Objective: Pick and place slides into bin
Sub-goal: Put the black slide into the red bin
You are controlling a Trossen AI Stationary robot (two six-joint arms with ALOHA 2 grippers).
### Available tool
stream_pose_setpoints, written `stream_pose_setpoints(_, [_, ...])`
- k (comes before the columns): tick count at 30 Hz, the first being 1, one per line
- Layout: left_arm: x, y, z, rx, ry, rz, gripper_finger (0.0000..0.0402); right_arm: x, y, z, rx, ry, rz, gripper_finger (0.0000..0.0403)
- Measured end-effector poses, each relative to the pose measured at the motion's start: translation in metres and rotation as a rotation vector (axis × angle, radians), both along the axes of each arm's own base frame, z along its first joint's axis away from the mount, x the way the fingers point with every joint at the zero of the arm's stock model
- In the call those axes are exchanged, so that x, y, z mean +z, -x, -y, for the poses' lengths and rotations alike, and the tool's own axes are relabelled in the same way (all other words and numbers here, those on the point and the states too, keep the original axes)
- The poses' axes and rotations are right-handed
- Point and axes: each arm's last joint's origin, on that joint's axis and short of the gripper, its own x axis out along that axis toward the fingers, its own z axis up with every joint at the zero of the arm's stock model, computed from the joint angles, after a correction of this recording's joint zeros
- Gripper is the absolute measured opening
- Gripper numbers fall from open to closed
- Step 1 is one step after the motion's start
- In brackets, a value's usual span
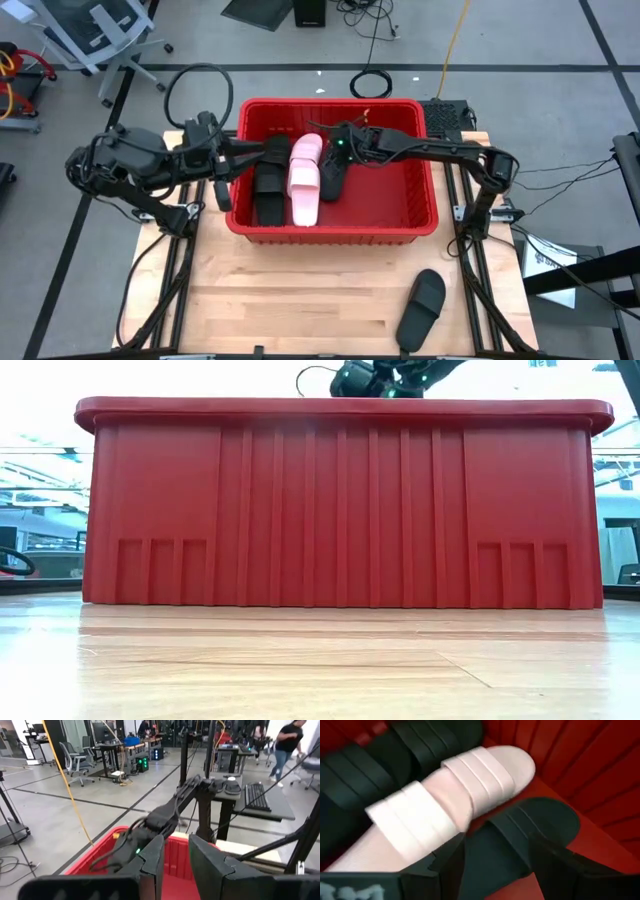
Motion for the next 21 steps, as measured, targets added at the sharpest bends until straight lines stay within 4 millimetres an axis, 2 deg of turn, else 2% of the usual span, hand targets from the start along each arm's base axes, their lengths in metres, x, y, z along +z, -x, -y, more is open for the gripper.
stream_pose_setpoints(4, [-0.004,0.001,0.000,-0.001,-0.012,-0.043,0.0088,0.016,0.002,-0.010,-0.006,-0.035,0.091,0.0201])
stream_pose_setpoints(10, [-0.005,0.001,0.000,-0.008,-0.028,-0.059,0.0088,0.052,0.008,-0.025,-0.020,-0.060,0.291,0.0201])
stream_pose_setpoints(15, [-0.004,0.003,0.000,-0.049,-0.020,-0.054,0.0088,0.091,0.014,-0.035,-0.024,-0.043,0.548,0.0201])
stream_pose_setpoints(21, [-0.004,0.003,0.000,-0.058,-0.065,-0.065,0.0088,0.140,0.022,-0.047,-0.008,-0.040,0.937,0.0201])
